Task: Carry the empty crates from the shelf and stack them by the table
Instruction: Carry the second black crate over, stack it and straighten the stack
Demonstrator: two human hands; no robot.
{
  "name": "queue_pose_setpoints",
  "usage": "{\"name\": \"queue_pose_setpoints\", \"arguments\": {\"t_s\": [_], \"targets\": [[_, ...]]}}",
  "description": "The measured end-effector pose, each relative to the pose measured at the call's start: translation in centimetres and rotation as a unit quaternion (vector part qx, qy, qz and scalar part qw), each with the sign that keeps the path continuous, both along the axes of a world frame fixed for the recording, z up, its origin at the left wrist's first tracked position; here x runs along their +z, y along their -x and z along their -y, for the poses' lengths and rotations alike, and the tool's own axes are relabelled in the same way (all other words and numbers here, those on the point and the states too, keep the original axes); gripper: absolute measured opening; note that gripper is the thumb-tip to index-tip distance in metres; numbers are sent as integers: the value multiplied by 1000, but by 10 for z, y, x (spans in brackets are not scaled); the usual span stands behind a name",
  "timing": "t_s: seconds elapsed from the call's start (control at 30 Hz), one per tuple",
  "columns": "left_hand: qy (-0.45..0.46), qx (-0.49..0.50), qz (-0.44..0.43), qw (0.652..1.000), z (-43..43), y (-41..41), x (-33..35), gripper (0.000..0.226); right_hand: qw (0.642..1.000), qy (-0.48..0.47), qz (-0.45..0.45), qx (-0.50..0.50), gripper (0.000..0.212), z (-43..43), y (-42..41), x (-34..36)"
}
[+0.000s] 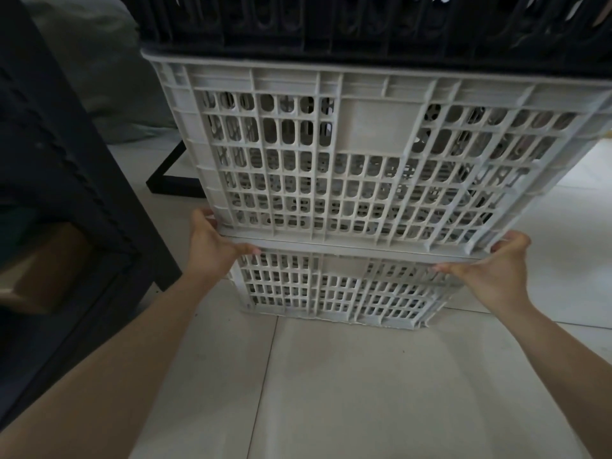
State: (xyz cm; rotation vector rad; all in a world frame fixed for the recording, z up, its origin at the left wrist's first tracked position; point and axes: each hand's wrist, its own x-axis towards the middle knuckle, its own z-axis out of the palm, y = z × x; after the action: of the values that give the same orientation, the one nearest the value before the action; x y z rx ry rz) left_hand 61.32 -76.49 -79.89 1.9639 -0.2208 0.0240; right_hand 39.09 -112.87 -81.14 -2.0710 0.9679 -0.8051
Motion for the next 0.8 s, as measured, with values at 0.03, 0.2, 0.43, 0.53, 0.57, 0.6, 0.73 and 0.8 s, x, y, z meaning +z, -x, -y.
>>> {"name": "queue_pose_setpoints", "arguments": {"t_s": [0.03, 0.2, 0.43, 0.53, 0.57, 0.6, 0.73, 0.8], "targets": [[-1, 4, -1, 1000, 1, 2, 2, 91, 1000, 4, -4, -5, 103, -1, 1, 1], [11, 49, -2, 999, 2, 11, 1, 85, 999, 34, 10, -19, 95, -4, 6, 0], [2, 48, 2, 999, 1, 13, 1, 83, 999, 41, 18, -18, 88, -7, 6, 1], [-2, 48, 8, 999, 2, 13, 1, 83, 999, 37, 16, -22, 87, -7, 7, 3], [-1, 47, 9, 999, 2, 13, 1, 83, 999, 36, 16, -24, 87, -7, 7, 3], [0, 45, 9, 999, 1, 14, 1, 83, 999, 36, 19, -24, 86, -7, 8, 4], [-3, 47, 15, 999, 0, 14, -1, 83, 999, 28, 26, -19, 83, -8, 9, 4], [-8, 51, 19, 998, 0, 14, -2, 84, 999, 29, 29, -20, 83, -8, 10, 2]]}}
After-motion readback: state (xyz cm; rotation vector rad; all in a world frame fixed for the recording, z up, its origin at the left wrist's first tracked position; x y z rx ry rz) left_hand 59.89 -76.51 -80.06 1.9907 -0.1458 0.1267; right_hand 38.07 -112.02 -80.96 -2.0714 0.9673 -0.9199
